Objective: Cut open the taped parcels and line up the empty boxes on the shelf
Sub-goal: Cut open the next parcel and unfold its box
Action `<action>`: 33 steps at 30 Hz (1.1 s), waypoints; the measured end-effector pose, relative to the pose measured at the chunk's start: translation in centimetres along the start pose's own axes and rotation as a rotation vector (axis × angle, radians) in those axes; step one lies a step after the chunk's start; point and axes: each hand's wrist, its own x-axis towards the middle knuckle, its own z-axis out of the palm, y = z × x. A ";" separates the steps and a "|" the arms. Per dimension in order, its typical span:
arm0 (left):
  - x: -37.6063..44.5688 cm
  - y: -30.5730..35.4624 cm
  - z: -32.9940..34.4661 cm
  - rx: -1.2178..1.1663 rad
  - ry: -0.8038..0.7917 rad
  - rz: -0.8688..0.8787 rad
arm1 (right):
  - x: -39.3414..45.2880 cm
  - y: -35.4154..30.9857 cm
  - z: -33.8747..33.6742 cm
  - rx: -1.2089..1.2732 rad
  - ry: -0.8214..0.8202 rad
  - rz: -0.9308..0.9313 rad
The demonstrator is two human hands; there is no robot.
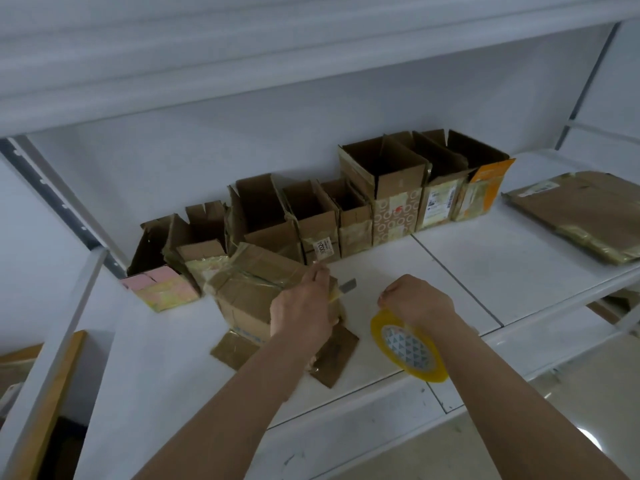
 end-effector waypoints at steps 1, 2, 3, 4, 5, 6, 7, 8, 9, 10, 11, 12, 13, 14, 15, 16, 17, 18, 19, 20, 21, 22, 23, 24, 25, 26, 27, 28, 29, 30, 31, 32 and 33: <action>-0.8 -0.7 -0.2 -0.009 0.004 0.032 | -0.1 -0.1 0.0 -0.008 0.002 -0.001; -1.7 -1.5 -0.5 -0.020 0.009 0.058 | -0.2 -0.1 0.0 -0.016 0.005 -0.002; -2.4 -2.2 -0.7 -0.028 0.013 0.082 | -0.3 -0.2 0.0 -0.025 0.010 -0.004; -3.2 -2.8 -0.8 -0.033 0.011 0.109 | -0.4 -0.3 0.0 -0.034 0.014 -0.006; -4.0 -3.4 -0.9 -0.034 0.002 0.144 | -0.5 -0.4 0.0 -0.041 0.017 -0.008; -4.7 -3.8 -1.0 -0.041 -0.016 0.189 | -0.6 -0.6 0.0 -0.044 0.018 -0.012; -5.3 -4.3 -1.0 -0.056 -0.043 0.244 | -0.7 -0.7 0.0 -0.046 0.009 -0.020; -5.9 -4.7 -1.1 -0.079 -0.078 0.300 | -0.8 -0.9 0.0 -0.050 -0.010 -0.035; -6.2 -5.1 -1.4 -0.100 -0.111 0.350 | -0.9 -1.0 0.0 -0.056 -0.038 -0.059; -6.5 -5.7 -1.7 -0.106 -0.139 0.388 | -0.9 -1.2 0.1 -0.057 -0.067 -0.085; -6.6 -6.3 -2.0 -0.092 -0.152 0.421 | -0.9 -1.3 0.3 -0.049 -0.089 -0.109; -6.5 -6.9 -2.3 -0.063 -0.155 0.445 | -1.0 -1.4 0.4 -0.025 -0.102 -0.133; -6.3 -7.5 -2.5 -0.034 -0.154 0.460 | -1.2 -1.5 0.4 0.013 -0.110 -0.159; -6.1 -8.0 -2.7 -0.013 -0.157 0.465 | -1.4 -1.6 0.5 0.070 -0.116 -0.186; -6.0 -8.5 -2.8 -0.011 -0.163 0.465 | -1.7 -1.5 0.5 0.141 -0.125 -0.209; -6.0 -8.9 -2.8 -0.037 -0.172 0.460 | -2.0 -1.5 0.4 0.212 -0.136 -0.228; -6.1 -9.2 -2.7 -0.110 -0.182 0.445 | -2.5 -1.6 0.2 0.270 -0.144 -0.245; -6.2 -9.4 -2.6 -0.225 -0.180 0.413 | -2.9 -1.6 0.0 0.316 -0.145 -0.257; -6.5 -9.4 -2.5 -0.363 -0.154 0.360 | -3.5 -1.6 -0.3 0.351 -0.141 -0.268; -6.7 -9.2 -2.4 -0.495 -0.090 0.285 | -4.0 -1.7 -0.7 0.386 -0.131 -0.279; -6.8 -8.9 -2.3 -0.606 0.003 0.195 | -4.6 -1.8 -1.3 0.415 -0.116 -0.290; -6.7 -8.4 -2.3 -0.690 0.086 0.103 | -5.1 -2.0 -1.9 0.435 -0.096 -0.299; -6.5 -7.9 -2.5 -0.754 0.144 0.019 | -5.7 -2.3 -2.4 0.437 -0.078 -0.310; -6.3 -7.3 -2.7 -0.807 0.178 -0.035 | -6.4 -2.6 -3.0 0.427 -0.064 -0.325; -6.0 -6.6 -2.9 -0.867 0.192 -0.073 | -7.1 -3.0 -3.4 0.417 -0.054 -0.347; -5.8 -5.8 -3.3 -0.941 0.199 -0.099 | -7.6 -3.3 -3.7 0.417 -0.044 -0.373; -5.6 -4.9 -3.8 -1.003 0.200 -0.121 | -8.1 -3.6 -4.0 0.421 -0.036 -0.397; -5.3 -4.1 -4.2 -1.039 0.202 -0.119 | -8.6 -3.9 -4.1 0.428 -0.030 -0.416; -5.1 -3.4 -4.5 -1.045 0.209 -0.085 | -9.0 -4.1 -4.3 0.433 -0.028 -0.433; -4.9 -2.6 -4.6 -1.032 0.213 -0.022 | -9.4 -4.3 -4.4 0.437 -0.025 -0.444; -4.7 -1.8 -4.6 -1.017 0.199 0.020 | -9.8 -4.5 -4.5 0.441 -0.021 -0.459; -4.5 -1.2 -4.6 -1.007 0.178 0.036 | -10.2 -4.6 -4.5 0.454 -0.016 -0.471; -4.3 -0.7 -4.6 -1.014 0.163 0.027 | -10.6 -4.7 -4.6 0.478 -0.015 -0.480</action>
